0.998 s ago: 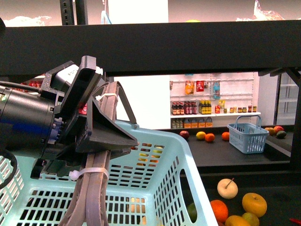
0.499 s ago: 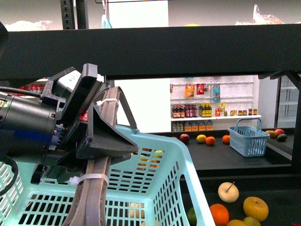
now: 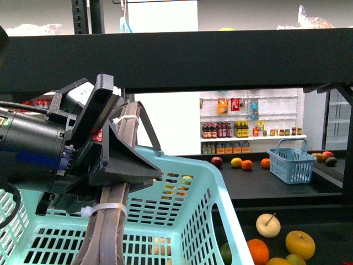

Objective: Pick lemon from shelf

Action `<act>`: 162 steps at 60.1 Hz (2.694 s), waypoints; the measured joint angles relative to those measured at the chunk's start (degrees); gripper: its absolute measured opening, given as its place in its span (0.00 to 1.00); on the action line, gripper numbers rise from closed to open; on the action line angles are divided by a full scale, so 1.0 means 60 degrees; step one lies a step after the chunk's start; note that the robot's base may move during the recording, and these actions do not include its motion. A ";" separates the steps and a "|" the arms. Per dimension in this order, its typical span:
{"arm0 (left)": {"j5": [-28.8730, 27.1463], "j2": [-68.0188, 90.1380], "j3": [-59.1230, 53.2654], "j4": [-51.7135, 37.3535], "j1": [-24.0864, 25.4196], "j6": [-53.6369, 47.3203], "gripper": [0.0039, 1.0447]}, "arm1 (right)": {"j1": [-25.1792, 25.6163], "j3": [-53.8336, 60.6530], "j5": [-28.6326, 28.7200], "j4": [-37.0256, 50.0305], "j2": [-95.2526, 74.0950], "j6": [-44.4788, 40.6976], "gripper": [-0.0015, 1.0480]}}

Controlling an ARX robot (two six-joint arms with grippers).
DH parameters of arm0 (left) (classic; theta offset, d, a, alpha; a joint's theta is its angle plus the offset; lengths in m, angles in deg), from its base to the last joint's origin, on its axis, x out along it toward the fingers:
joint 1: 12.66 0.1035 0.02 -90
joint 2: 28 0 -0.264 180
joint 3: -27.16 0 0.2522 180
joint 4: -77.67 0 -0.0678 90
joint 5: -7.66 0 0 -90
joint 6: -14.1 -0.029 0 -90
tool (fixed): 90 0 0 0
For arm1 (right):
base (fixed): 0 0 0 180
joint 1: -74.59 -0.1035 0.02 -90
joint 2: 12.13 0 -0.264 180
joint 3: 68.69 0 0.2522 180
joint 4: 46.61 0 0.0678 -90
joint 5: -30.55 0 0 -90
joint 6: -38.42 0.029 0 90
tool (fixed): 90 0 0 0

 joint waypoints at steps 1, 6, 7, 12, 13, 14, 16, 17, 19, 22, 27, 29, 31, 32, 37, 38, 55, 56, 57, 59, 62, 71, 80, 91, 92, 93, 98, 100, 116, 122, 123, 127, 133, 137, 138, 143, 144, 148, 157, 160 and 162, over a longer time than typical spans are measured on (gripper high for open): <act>0.0000 0.0000 0.0000 0.0000 0.0000 0.0000 0.14 | 0.0000 -0.0004 0.0000 0.0004 0.0000 0.0000 0.22; 0.0004 0.0000 0.0000 0.0000 0.0000 0.0000 0.14 | 0.0000 0.0000 -0.0004 0.0000 0.0004 0.0000 0.35; 0.0004 0.0000 0.0000 0.0000 0.0000 0.0000 0.14 | 0.0000 0.0000 -0.0004 0.0004 0.0004 0.0000 0.38; 0.0004 0.0000 0.0000 0.0000 0.0000 0.0000 0.14 | 0.0000 -0.0004 -0.0004 0.0000 0.0004 0.0000 0.50; 0.0004 0.0000 0.0000 0.0000 0.0000 0.0000 0.14 | 0.0000 0.0000 -0.0004 0.0004 0.0004 0.0000 0.53; 0.0004 0.0000 0.0000 0.0000 0.0000 0.0000 0.14 | 0.0000 -0.0004 -0.0004 0.0000 0.0004 0.0000 0.56; 0.0004 0.0000 0.0000 0.0000 0.0000 0.0000 0.14 | 0.0000 -0.0004 -0.0004 0.0004 0.0004 0.0000 0.61; 0.0000 0.0000 0.0000 0.0000 0.0000 0.0000 0.14 | 0.0000 0.0000 0.0000 0.0004 0.0004 0.0000 0.63; 0.0000 0.0000 0.0000 0.0000 0.0000 0.0000 0.14 | 0.0000 0.0000 0.0000 0.0004 0.0004 0.0000 0.68; 0.0004 0.0000 0.0000 0.0000 0.0000 0.0000 0.14 | 0.0000 0.0000 0.0000 0.0004 0.0004 0.0000 0.76; 0.0000 0.0000 0.0000 0.0000 0.0000 0.0000 0.14 | 0.0000 -0.0004 -0.0004 0.0000 0.0004 0.0000 0.89; 0.0000 0.0000 0.0000 0.0000 0.0000 0.0000 0.14 | 0.0000 0.0000 -0.0004 0.0004 0.0004 0.0000 0.94; 0.0004 0.0000 0.0000 0.0000 0.0000 0.0000 0.14 | 0.0000 0.0000 0.0000 0.0004 0.0004 0.0004 0.99; 0.0004 0.0000 0.0000 0.0000 0.0000 0.0000 0.14 | 0.0000 0.0000 0.0000 0.0000 0.0004 0.0004 0.99; 0.0000 0.0000 0.0000 0.0000 0.0000 0.0000 0.14 | 0.0000 0.0000 -0.0004 0.0000 0.0004 0.0000 0.97; 0.0000 0.0000 0.0000 0.0000 0.0000 0.0000 0.14 | 0.0000 -0.0004 0.0000 0.0000 0.0004 0.0000 0.98; -0.0623 0.0004 0.0375 0.1519 0.0095 -0.0211 0.14 | 0.0000 -0.0004 0.0000 0.0000 0.0004 0.0000 0.98; -0.0659 0.0004 0.0375 0.1468 0.0120 -0.0175 0.14 | 0.0000 0.0000 0.0000 0.0004 0.0004 0.0000 0.98; -0.0750 0.0004 0.0375 0.1362 0.0171 -0.0109 0.14 | 0.0000 -0.0004 0.0000 0.0004 0.0004 0.0000 0.98; -0.0900 -0.0004 0.0375 0.1169 0.0270 0.0000 0.14 | 0.0000 -0.0004 0.0000 0.0000 0.0007 0.0000 0.98; -0.1140 -0.0047 0.0375 0.0820 0.0452 0.0229 0.14 | 0.0000 0.0000 0.0000 0.0004 0.0007 0.0000 0.98; -0.2204 -0.0590 0.0142 -0.0415 0.1286 0.1759 0.14 | 0.0000 -0.0004 0.0000 0.0004 0.0007 0.0000 0.98; -0.3016 -0.1049 -0.0324 -0.1581 0.2521 0.3381 0.14 | 0.0000 0.0000 0.0000 0.0000 0.0007 0.0000 0.98; -0.3672 -0.1093 -0.0772 -0.2801 0.4280 0.5264 0.13 | 0.0000 -0.0004 0.0000 0.0000 0.0007 0.0000 0.98; -0.3727 -0.1093 -0.0798 -0.2900 0.4470 0.5413 0.13 | 0.0000 0.0000 0.0000 0.0004 0.0007 0.0000 0.98; -0.3792 -0.1093 -0.0805 -0.2943 0.4557 0.5519 0.13 | 0.0000 -0.0004 0.0000 0.0000 0.0007 0.0000 0.98; -0.3971 -0.1082 -0.0863 -0.3333 0.5235 0.6262 0.13 | 0.0000 0.0000 0.0000 0.0000 0.0011 0.0000 0.98; -0.4014 -0.1060 -0.0878 -0.3483 0.5450 0.6488 0.13 | 0.0000 0.0000 0.0000 0.0000 0.0007 0.0000 0.98; -0.3803 -0.0350 -0.0958 -0.4368 0.6685 0.7635 0.13 | 0.0000 0.0000 0.0000 0.0004 0.0011 0.0000 0.98; -0.3683 -0.0011 -0.0962 -0.4517 0.6925 0.7868 0.13 | 0.0000 -0.0004 0.0000 0.0000 0.0011 0.0000 0.98; -0.3661 0.0025 -0.0965 -0.4535 0.6943 0.7883 0.13 | 0.0000 -0.0004 0.0000 0.0000 0.0011 0.0000 0.98; -0.3563 0.0295 -0.0965 -0.4699 0.7053 0.7927 0.13 | 0.0000 0.0000 0.0000 0.0000 0.0011 0.0000 0.98; -0.3377 0.0656 -0.0965 -0.4900 0.7231 0.7974 0.13 | 0.0000 0.0000 0.0000 0.0004 0.0011 0.0000 0.98; -0.3315 0.0787 -0.0962 -0.4980 0.7297 0.8029 0.12 | 0.0000 0.0000 0.0000 0.0004 0.0011 0.0000 0.98; -0.3315 0.0809 -0.0962 -0.4991 0.7308 0.8036 0.12 | 0.0000 -0.0004 0.0000 0.0004 0.0011 0.0000 0.98; -0.3242 0.0980 -0.0914 -0.5133 0.7395 0.8131 0.12 | 0.0000 0.0000 0.0000 0.0000 0.0011 0.0000 0.98; -0.3238 0.1002 -0.0889 -0.5151 0.7413 0.8153 0.12 | 0.0000 -0.0004 0.0000 0.0000 0.0011 0.0000 0.98; -0.3169 0.1086 -0.0816 -0.5227 0.7501 0.8211 0.12 | 0.0000 -0.0004 0.0000 0.0000 0.0011 0.0000 0.98; -0.2987 0.1290 -0.0699 -0.5333 0.7766 0.8236 0.12 | 0.0000 0.0000 0.0000 0.0000 0.0011 0.0000 0.98; -0.2914 0.1362 -0.0667 -0.5461 0.7879 0.8266 0.12 | 0.0000 -0.0004 0.0000 0.0004 0.0011 0.0000 0.98; -0.2878 0.1399 -0.0645 -0.5519 0.7941 0.8276 0.12 | 0.0000 0.0000 0.0000 0.0000 0.0011 -0.0004 0.98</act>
